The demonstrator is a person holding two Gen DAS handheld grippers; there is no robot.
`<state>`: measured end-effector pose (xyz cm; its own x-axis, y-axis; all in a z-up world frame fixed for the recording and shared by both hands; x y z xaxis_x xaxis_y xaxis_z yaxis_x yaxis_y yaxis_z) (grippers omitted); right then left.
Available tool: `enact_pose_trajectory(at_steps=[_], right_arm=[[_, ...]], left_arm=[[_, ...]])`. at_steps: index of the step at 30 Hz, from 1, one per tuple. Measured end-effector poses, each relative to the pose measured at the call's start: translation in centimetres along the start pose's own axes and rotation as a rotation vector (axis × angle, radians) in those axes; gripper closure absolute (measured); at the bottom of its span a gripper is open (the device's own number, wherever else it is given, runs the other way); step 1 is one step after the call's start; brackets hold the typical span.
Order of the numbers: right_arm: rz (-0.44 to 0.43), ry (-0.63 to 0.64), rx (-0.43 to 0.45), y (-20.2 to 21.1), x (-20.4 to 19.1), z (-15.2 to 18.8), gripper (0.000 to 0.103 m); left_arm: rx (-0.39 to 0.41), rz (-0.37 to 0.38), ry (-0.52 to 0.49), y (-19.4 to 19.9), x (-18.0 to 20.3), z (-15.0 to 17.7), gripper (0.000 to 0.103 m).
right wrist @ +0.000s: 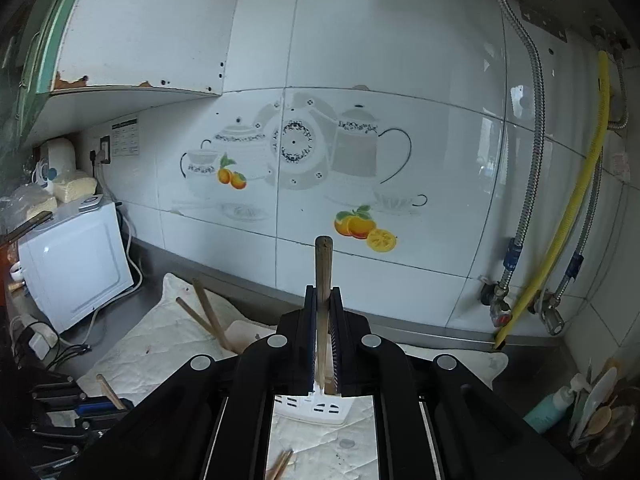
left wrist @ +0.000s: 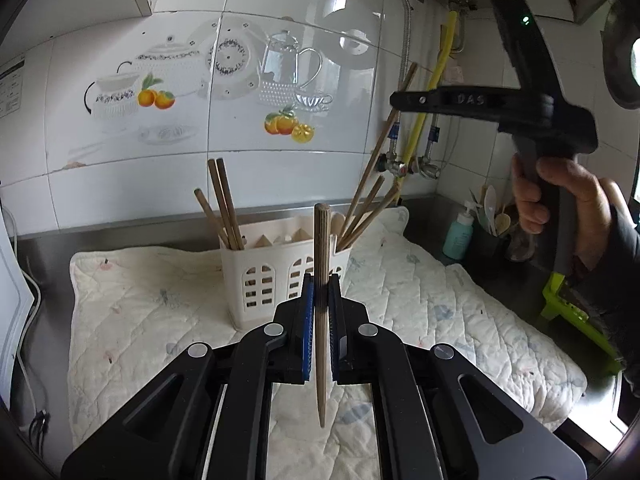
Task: Organize utensils
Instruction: 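Lift the chopsticks upright and carry both tools over the holder, then drop each chopstick into the holder by opening both tools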
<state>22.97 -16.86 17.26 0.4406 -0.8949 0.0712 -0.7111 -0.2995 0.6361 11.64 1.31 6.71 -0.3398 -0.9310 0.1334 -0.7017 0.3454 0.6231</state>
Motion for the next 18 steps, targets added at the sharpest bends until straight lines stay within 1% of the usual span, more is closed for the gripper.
enact_pose_trajectory(at_steps=[5,7,9,12,16,18], right_arm=[[0.007,-0.049,-0.02,-2.8,1.4,-0.2,0.097],[-0.003,-0.067,-0.028,-3.7,2.0,-0.1,0.097],[-0.025,-0.082,-0.05,-4.7,2.2,0.0,0.097],[-0.011,-0.058,-0.089,-6.3,1.8,0.4,0.097],[-0.002,-0.032,-0.146,-8.2,1.2,1.1,0.097],[0.001,-0.027,-0.168,-8.9,1.1,1.5,0.096]], left_arm=[[0.061,-0.009,-0.038,1.2,0.5,-2.9,0.098],[0.09,-0.013,-0.048,1.7,0.7,-4.2,0.098],[0.125,-0.033,-0.059,2.1,0.8,-5.6,0.098],[0.171,-0.044,-0.053,2.5,0.5,-7.9,0.098],[0.232,-0.083,-0.045,2.8,0.3,-10.9,0.098],[0.256,-0.115,-0.041,2.6,0.2,-12.2,0.098]])
Point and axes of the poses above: each gripper's, at about its wrist camera, not at the fingertips, and y roughly against the way its jaws point, x to its right, z to its underside, the point moved 1 cm from there along -y, roughly the way its jaws point, and after that the axes turned 15 degrees about -x, right-handed, at the moved point
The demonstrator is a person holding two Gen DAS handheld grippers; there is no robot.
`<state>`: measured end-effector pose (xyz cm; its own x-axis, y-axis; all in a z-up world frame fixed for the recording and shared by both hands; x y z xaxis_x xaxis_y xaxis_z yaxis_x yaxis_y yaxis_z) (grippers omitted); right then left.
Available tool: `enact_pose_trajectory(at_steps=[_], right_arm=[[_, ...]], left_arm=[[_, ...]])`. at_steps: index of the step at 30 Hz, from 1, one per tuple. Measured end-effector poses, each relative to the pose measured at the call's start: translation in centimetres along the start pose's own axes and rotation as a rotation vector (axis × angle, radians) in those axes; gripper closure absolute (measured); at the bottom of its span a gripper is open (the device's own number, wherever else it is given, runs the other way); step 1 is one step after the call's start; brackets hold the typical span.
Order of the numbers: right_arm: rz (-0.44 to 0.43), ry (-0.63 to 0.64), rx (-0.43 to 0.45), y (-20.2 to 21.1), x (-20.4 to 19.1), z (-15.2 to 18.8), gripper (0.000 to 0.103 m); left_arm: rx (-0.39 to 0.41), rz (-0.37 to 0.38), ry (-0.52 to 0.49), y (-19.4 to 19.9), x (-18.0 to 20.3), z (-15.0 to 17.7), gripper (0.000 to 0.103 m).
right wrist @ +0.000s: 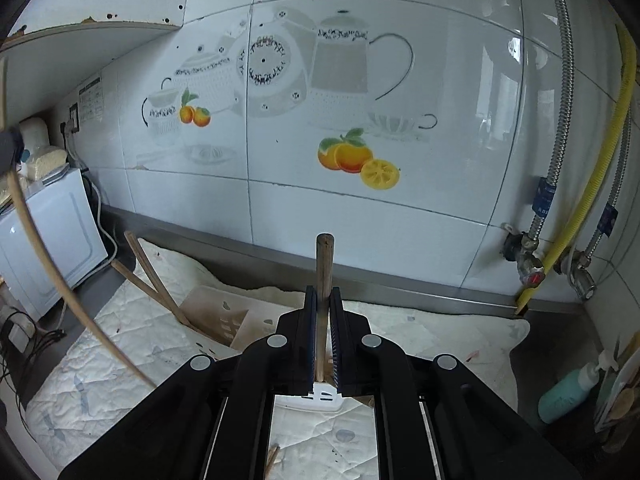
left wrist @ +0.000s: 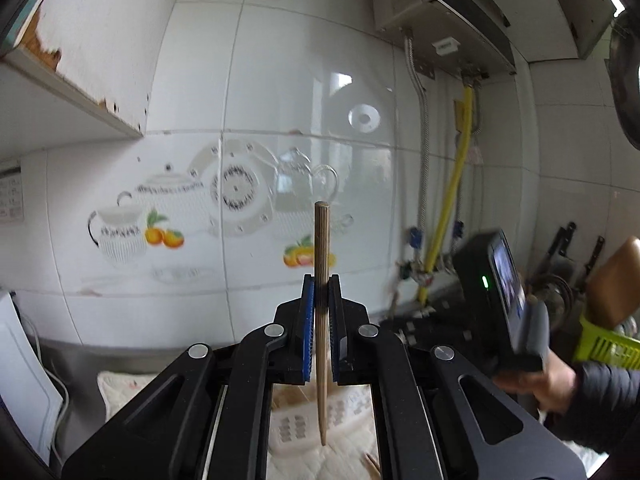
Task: Organize utensils
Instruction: 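Drop each chopstick into the holder by opening both tools, then close the right tool on a chopstick while the left tool grasps the last one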
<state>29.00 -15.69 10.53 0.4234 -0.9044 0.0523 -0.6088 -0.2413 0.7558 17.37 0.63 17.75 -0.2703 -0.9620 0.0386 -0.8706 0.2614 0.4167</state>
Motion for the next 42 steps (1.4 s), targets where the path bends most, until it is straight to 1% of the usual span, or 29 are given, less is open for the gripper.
enact_pose_trajectory(at_steps=[2,6,7,9,10,13,17,20,23,28,29,30,33,35,37,40,42], right_arm=[[0.008,0.002,-0.007,-0.4,0.0,0.2,0.096],[0.024,0.015,0.005,-0.4,0.2,0.7,0.088],[0.03,0.014,0.014,-0.2,0.3,0.8,0.085],[0.045,0.018,0.036,0.4,0.4,1.1,0.084],[0.045,0.02,0.05,0.9,0.5,1.3,0.082],[0.03,0.024,0.092,2.3,0.5,2.1,0.078],[0.014,0.041,0.142,4.1,-0.1,3.7,0.077],[-0.017,0.046,0.162,5.2,-0.7,5.6,0.077],[-0.043,0.043,0.157,5.6,-1.3,8.1,0.077],[-0.108,-0.009,0.098,5.0,-1.9,12.4,0.077],[-0.118,-0.024,0.08,4.7,-2.0,13.4,0.077],[-0.123,-0.029,0.058,4.3,-2.3,14.4,0.077],[-0.119,-0.052,-0.002,3.1,-3.0,17.5,0.077],[-0.116,-0.076,-0.037,2.3,-3.3,19.5,0.077],[-0.135,-0.107,-0.085,1.4,-3.7,21.7,0.08],[-0.133,-0.136,-0.126,0.6,-4.5,24.3,0.083],[-0.178,-0.18,-0.155,0.0,-4.9,25.7,0.084]], left_arm=[[0.021,-0.031,0.003,-0.7,-0.2,-0.9,0.098],[0.046,-0.059,0.021,-2.4,-0.8,-2.1,0.098],[0.052,-0.07,0.025,-2.9,-0.9,-2.3,0.098],[0.054,-0.091,0.027,-4.1,-1.0,-2.4,0.098],[0.053,-0.095,0.031,-4.6,-1.1,-2.5,0.098],[0.043,-0.105,0.05,-6.3,-1.6,-2.1,0.098],[0.016,-0.118,0.067,-8.1,-2.2,-0.9,0.098],[-0.019,-0.112,0.088,-9.3,-2.7,0.0,0.098],[-0.049,-0.104,0.093,-10.1,-2.9,0.8,0.098],[-0.09,-0.101,0.085,-10.7,-2.9,1.8,0.098],[-0.091,-0.097,0.087,-10.7,-2.9,1.9,0.096],[-0.09,-0.088,0.086,-10.6,-2.9,2.0,0.094],[-0.092,-0.083,0.083,-10.2,-2.7,2.0,0.094],[-0.089,-0.08,0.082,-9.7,-2.5,2.0,0.091],[-0.08,-0.079,0.077,-9.0,-2.3,2.1,0.083],[-0.074,-0.071,0.083,-7.8,-2.1,2.4,0.078],[-0.064,-0.074,0.078,-6.8,-1.9,2.8,0.075]])
Point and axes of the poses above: each gripper's, at about its wrist camera, not at the fingertips, and y roughly against the way its jaws point, x to its right, z to its underside, the point moved 1 cm from there along -y, roughly the way its jaws point, and after that the axes turned 15 degrees about -x, right-handed, at the moved point
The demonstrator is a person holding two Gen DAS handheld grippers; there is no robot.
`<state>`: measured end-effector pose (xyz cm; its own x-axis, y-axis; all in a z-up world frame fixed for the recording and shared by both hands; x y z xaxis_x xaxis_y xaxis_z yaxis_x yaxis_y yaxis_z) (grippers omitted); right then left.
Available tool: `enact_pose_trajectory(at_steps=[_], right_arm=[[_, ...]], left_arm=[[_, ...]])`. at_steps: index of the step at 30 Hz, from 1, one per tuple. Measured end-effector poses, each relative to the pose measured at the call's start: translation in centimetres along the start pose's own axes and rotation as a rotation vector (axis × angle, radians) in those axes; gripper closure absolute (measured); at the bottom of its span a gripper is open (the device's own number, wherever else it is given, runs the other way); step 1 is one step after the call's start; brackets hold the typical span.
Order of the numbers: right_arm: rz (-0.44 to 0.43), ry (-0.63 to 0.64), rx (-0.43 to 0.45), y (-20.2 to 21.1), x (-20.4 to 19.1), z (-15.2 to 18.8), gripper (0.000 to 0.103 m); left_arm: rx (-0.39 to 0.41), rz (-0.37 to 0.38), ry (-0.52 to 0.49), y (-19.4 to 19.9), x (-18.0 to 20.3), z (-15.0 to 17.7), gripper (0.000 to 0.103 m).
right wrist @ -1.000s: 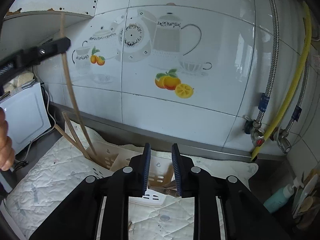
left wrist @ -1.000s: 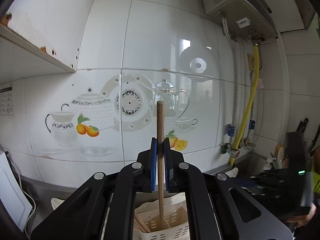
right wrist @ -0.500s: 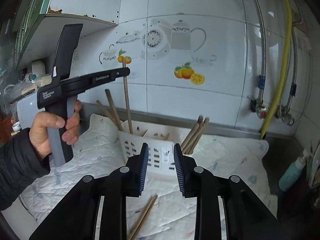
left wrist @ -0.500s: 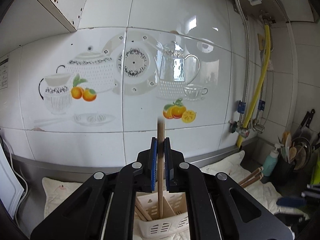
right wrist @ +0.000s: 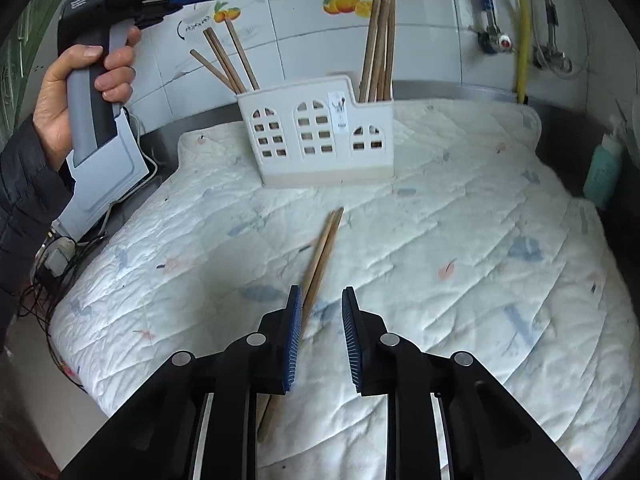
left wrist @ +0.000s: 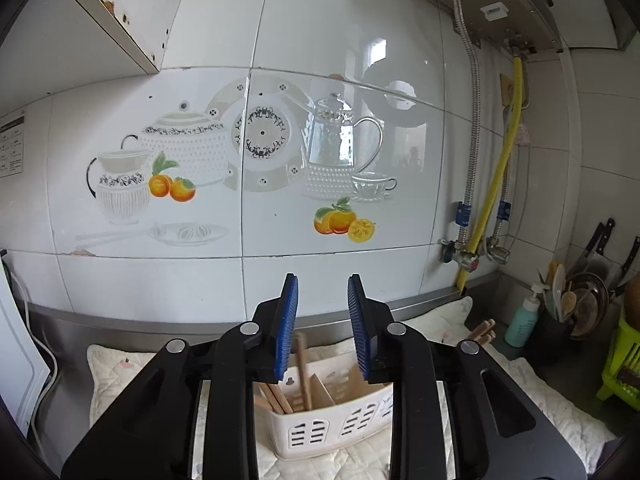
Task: Organize utensils
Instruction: 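Close the right tool on a chopstick while the left tool grasps the last one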
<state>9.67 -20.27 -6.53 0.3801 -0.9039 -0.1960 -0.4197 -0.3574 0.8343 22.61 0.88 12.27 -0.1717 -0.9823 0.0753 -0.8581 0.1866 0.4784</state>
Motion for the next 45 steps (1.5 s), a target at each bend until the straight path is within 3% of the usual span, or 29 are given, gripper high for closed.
enact_pose_trajectory(at_steps=[3,10,16,33,39,45], right_arm=[[-0.011,-0.03,-0.037,-1.2,-0.5,1.8,0.087],[-0.057,-0.103,-0.054,-2.0,-1.0,4.2,0.09],[-0.026,-0.104,-0.06,-2.2,-1.6,4.4,0.092],[0.109,-0.027,-0.049,-3.2,-2.9,4.2,0.095],[0.08,-0.027,-0.013,-2.6,-2.4,4.7,0.097],[0.074,-0.036,0.027,0.0,-1.4,5.1,0.097]], left_arm=[[0.006,-0.001,0.01,1.6,0.0,1.0,0.056],[-0.008,-0.017,0.012,4.5,-0.7,4.1,0.056],[-0.017,-0.029,0.039,7.0,-1.7,7.6,0.049],[-0.135,-0.023,0.147,9.0,-4.5,15.3,0.048],[-0.204,0.025,0.16,8.6,-3.5,18.1,0.048],[-0.28,0.063,0.135,8.0,0.1,21.5,0.05]])
Point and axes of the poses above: each gripper's, at about its wrist camera, not at the fingertips, and y roughly against the way its jaws point, x to its right, z to its underside, the point moved 1 cm from there along -y, roughly the way its jaws point, and after that the axes turned 15 degrees about -x, right-handed, at the moved point
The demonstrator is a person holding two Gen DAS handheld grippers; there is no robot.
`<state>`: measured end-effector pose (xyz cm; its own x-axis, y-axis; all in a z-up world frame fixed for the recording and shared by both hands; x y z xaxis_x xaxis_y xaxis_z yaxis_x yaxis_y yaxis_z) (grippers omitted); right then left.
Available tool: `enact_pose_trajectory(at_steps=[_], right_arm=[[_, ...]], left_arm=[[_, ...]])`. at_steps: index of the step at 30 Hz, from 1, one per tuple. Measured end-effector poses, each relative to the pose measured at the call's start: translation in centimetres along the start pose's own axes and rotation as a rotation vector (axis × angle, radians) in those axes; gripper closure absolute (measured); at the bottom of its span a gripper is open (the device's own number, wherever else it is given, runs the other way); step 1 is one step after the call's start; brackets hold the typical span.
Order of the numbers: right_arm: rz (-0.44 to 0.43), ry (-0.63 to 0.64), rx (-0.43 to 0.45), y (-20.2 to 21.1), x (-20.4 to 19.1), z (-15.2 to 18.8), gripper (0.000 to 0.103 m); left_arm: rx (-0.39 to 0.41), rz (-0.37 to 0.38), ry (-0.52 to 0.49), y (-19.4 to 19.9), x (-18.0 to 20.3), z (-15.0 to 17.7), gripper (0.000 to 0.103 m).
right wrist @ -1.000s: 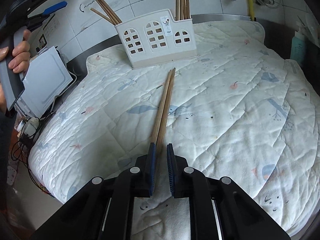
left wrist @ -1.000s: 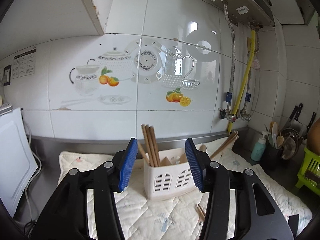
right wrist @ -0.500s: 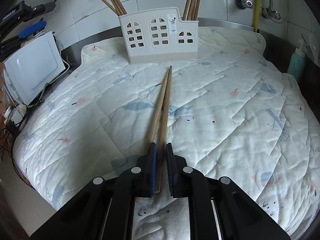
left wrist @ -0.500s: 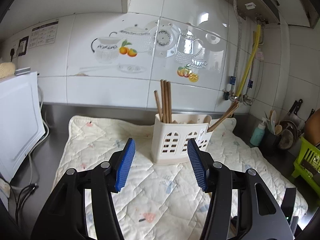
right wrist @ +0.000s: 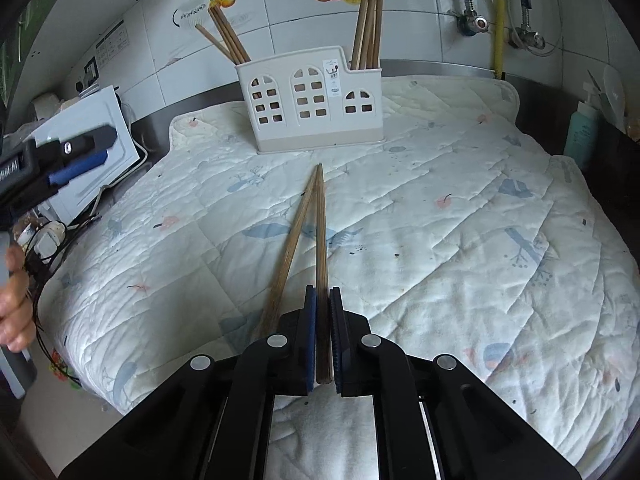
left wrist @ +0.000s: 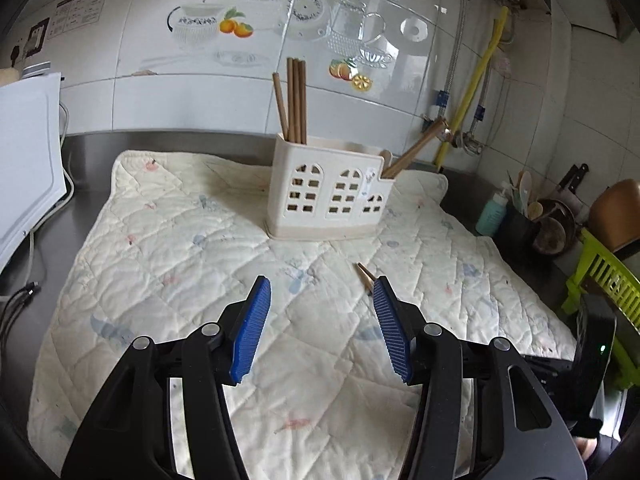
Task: Organize utensils
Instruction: 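Close the right tool on a chopstick while the left tool grasps the last one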
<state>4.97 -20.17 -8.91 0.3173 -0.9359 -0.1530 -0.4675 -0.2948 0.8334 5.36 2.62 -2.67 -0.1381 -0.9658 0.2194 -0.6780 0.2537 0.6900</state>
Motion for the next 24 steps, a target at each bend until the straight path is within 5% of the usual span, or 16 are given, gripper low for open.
enact_pose_trajectory(at_steps=[8,15,24], right_arm=[[0.006,-0.003,0.072,4.0,2.2,-0.2,0.097],[0.005,0.002,0.108,5.7,3.5,-0.3,0.097],[-0.013,0.003,0.106,5.5,4.0,-0.2,0.097]], left_arm=[[-0.066,0.044,-0.027,-2.5,5.6,4.5,0.051],[-0.134,0.067,-0.002,-5.5,8.7,6.9,0.073],[-0.175,0.049,-0.001,-8.1,10.5,7.9,0.081]])
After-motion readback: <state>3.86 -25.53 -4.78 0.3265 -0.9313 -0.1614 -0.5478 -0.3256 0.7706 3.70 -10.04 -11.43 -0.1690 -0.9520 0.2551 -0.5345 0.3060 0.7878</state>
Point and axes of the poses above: each gripper's, at about its wrist camera, not at the fingertips, and y roughly against the way its jaws point, x to its right, z to its underside, the point moved 1 cm from there along -y, roughly the way its jaws point, and after that the axes turned 15 degrees about -x, right-handed, at the moved point
